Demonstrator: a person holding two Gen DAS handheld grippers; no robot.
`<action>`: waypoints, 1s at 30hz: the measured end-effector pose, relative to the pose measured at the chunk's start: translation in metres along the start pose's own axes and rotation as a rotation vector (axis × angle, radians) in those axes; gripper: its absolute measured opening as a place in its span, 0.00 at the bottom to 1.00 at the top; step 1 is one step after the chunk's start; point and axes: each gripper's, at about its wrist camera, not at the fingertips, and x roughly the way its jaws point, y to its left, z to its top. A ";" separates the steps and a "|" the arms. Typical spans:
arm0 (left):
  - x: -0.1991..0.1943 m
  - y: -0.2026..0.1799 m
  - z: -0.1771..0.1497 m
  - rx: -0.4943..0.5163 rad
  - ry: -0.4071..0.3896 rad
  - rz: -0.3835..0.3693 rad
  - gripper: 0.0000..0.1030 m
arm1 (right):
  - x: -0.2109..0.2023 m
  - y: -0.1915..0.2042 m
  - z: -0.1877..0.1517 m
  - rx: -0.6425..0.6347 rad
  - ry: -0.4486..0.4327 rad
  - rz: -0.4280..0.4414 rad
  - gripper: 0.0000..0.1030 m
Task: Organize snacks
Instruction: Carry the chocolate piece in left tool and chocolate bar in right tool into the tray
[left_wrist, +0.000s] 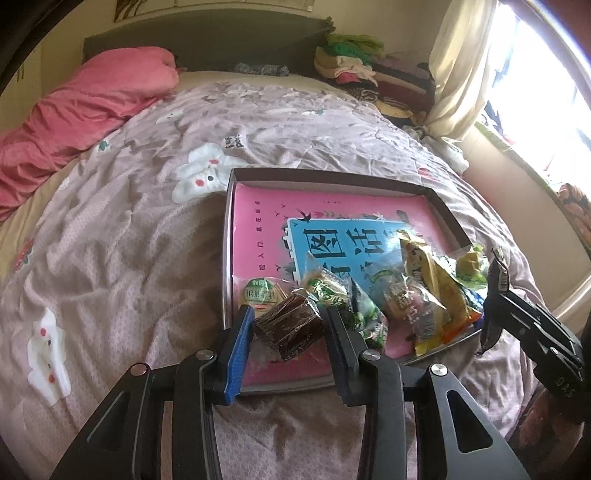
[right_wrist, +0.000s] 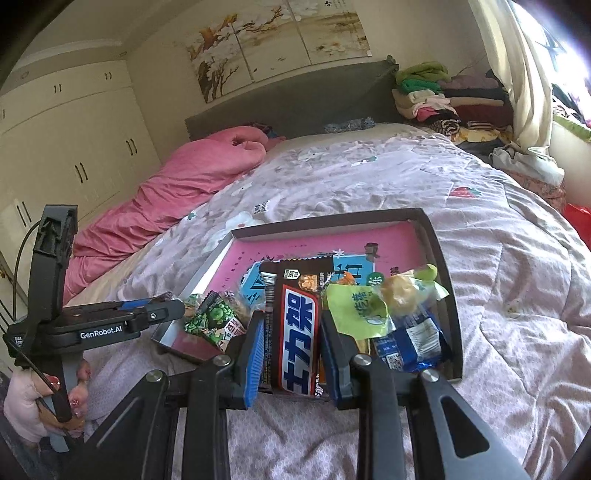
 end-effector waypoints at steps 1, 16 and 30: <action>0.001 0.000 0.000 -0.002 0.002 0.001 0.39 | 0.002 0.000 0.000 -0.002 0.001 0.000 0.28; 0.010 0.001 -0.004 -0.003 0.024 0.001 0.39 | 0.021 0.001 0.004 -0.020 0.002 -0.021 0.28; 0.017 0.001 -0.006 0.000 0.046 0.000 0.39 | 0.039 -0.001 0.002 -0.034 0.035 -0.052 0.28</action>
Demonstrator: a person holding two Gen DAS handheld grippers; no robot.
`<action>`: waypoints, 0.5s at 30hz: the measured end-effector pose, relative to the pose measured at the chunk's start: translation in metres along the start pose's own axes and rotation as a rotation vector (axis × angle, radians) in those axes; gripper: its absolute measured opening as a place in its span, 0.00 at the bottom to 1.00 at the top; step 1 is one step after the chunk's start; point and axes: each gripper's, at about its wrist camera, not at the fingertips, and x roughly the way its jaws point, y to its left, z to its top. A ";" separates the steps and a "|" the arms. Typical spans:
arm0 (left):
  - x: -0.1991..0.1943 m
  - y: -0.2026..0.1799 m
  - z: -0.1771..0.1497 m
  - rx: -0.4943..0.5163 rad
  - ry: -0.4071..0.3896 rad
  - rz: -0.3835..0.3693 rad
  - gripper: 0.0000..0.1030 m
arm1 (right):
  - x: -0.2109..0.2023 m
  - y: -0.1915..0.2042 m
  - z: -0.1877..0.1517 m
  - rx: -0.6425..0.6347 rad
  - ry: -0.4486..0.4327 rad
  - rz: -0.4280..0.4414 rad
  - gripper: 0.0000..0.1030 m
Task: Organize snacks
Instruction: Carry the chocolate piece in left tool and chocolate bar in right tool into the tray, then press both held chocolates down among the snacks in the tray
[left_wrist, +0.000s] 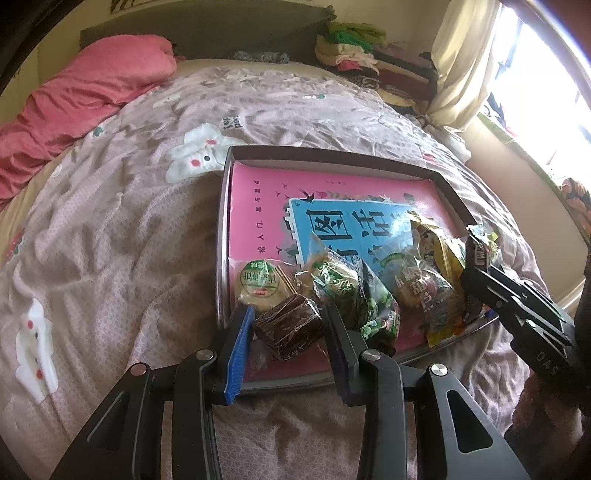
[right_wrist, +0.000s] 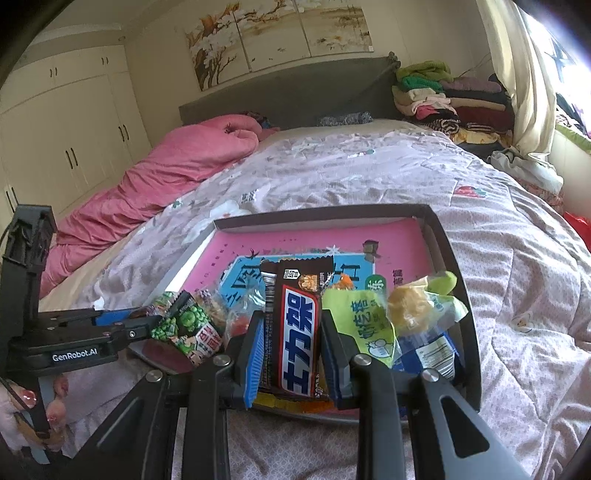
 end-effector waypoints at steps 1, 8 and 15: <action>0.000 0.000 0.000 0.001 0.001 0.000 0.39 | 0.001 0.000 -0.001 -0.001 0.006 -0.002 0.28; 0.001 0.000 0.000 0.000 0.001 0.001 0.39 | 0.004 0.000 -0.002 -0.009 0.008 -0.027 0.28; 0.001 0.000 0.000 0.001 0.001 0.001 0.39 | 0.006 0.004 -0.004 -0.029 0.010 -0.036 0.28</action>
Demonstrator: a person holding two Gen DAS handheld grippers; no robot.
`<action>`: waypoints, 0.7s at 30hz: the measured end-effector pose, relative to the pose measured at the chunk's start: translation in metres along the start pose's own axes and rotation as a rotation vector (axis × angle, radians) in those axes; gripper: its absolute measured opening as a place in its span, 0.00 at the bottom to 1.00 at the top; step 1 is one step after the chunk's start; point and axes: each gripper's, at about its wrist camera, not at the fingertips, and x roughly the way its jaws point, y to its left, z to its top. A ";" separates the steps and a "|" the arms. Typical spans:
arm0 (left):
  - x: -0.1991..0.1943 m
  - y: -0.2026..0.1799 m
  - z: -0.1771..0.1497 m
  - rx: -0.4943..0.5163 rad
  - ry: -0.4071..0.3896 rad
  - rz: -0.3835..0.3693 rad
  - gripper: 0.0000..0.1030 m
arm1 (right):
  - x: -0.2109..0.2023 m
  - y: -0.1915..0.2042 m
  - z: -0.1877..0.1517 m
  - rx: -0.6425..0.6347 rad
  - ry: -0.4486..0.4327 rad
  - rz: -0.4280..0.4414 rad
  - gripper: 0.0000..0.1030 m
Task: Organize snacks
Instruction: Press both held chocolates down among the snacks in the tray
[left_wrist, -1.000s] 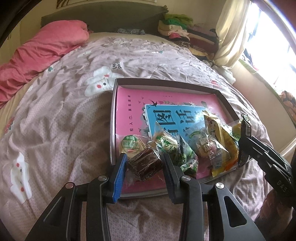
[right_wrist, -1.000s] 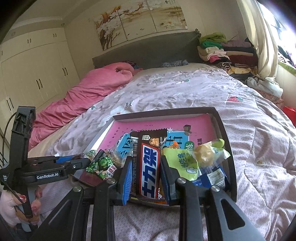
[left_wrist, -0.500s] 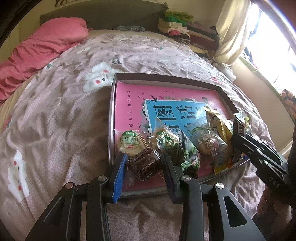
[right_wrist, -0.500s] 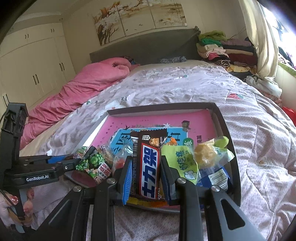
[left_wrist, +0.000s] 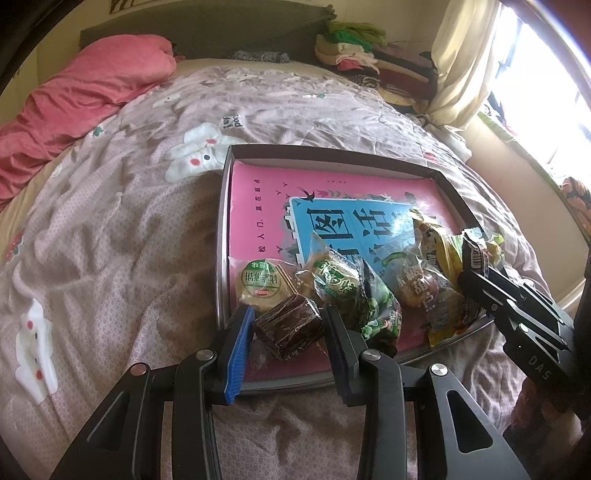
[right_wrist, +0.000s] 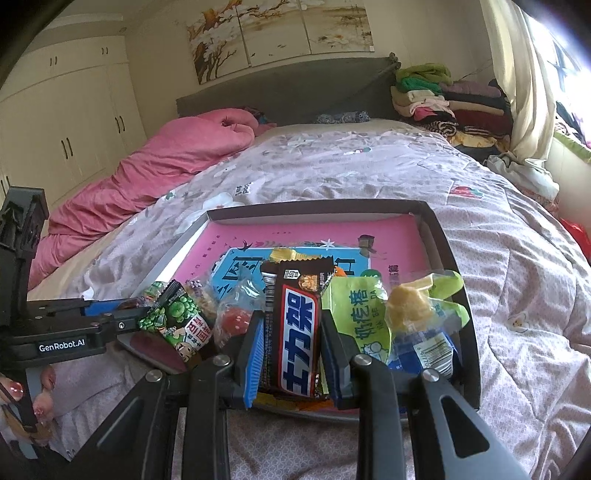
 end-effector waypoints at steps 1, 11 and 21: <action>0.000 0.000 0.000 0.001 0.001 0.000 0.39 | 0.000 0.000 0.000 -0.003 -0.001 -0.004 0.28; 0.001 0.000 0.000 0.000 0.000 0.000 0.39 | -0.001 0.000 -0.002 0.004 -0.002 0.003 0.28; 0.001 0.000 0.000 0.000 0.000 -0.001 0.39 | -0.005 -0.001 -0.002 0.005 0.001 0.017 0.28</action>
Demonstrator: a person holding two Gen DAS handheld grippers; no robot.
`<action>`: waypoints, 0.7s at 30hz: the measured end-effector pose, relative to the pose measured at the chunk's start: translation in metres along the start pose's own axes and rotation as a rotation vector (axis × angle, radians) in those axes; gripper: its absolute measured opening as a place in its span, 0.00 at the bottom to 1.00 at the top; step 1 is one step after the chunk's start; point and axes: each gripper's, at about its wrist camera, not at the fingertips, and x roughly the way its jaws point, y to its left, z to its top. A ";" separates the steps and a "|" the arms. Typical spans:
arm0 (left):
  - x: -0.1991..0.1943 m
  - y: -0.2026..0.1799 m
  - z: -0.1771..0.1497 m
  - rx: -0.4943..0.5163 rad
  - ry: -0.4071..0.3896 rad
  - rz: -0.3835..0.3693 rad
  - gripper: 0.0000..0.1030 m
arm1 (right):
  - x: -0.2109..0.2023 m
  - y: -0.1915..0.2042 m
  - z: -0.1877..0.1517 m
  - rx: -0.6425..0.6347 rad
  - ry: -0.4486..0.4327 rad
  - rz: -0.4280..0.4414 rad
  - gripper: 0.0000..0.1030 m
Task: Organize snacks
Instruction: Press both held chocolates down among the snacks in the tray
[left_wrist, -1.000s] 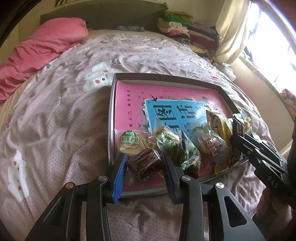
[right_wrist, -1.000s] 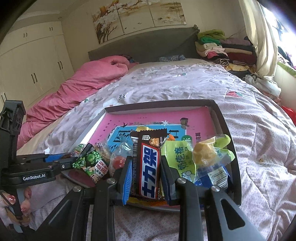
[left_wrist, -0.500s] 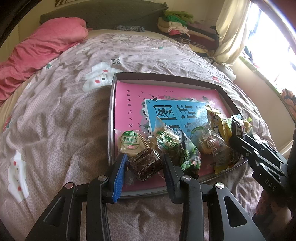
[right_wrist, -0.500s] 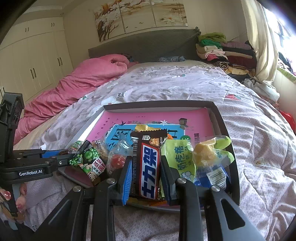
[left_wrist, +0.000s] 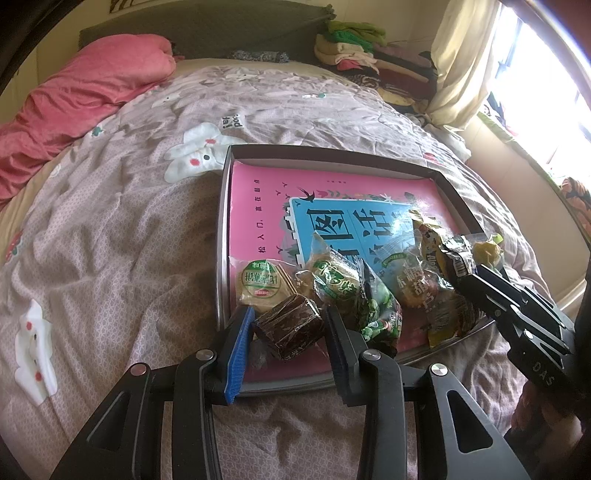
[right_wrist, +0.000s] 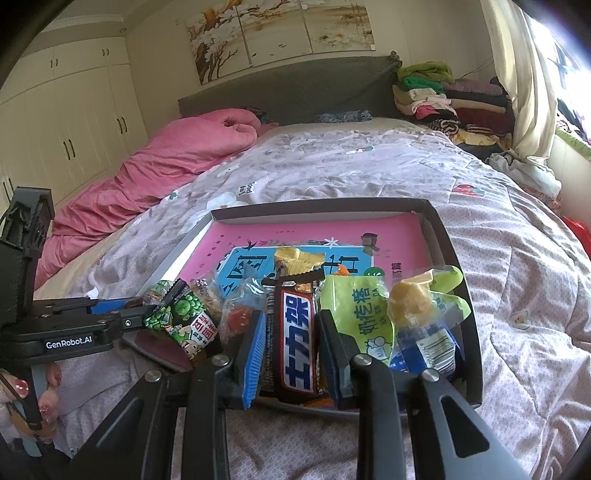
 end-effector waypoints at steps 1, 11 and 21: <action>0.000 0.000 0.000 0.000 0.000 0.000 0.39 | 0.000 0.001 0.000 -0.002 0.001 0.004 0.28; 0.001 0.000 0.000 0.001 0.001 0.000 0.39 | 0.002 0.008 0.002 -0.033 -0.005 0.022 0.28; 0.002 0.000 0.000 0.001 0.003 -0.001 0.39 | 0.010 0.010 0.004 -0.051 0.002 0.028 0.29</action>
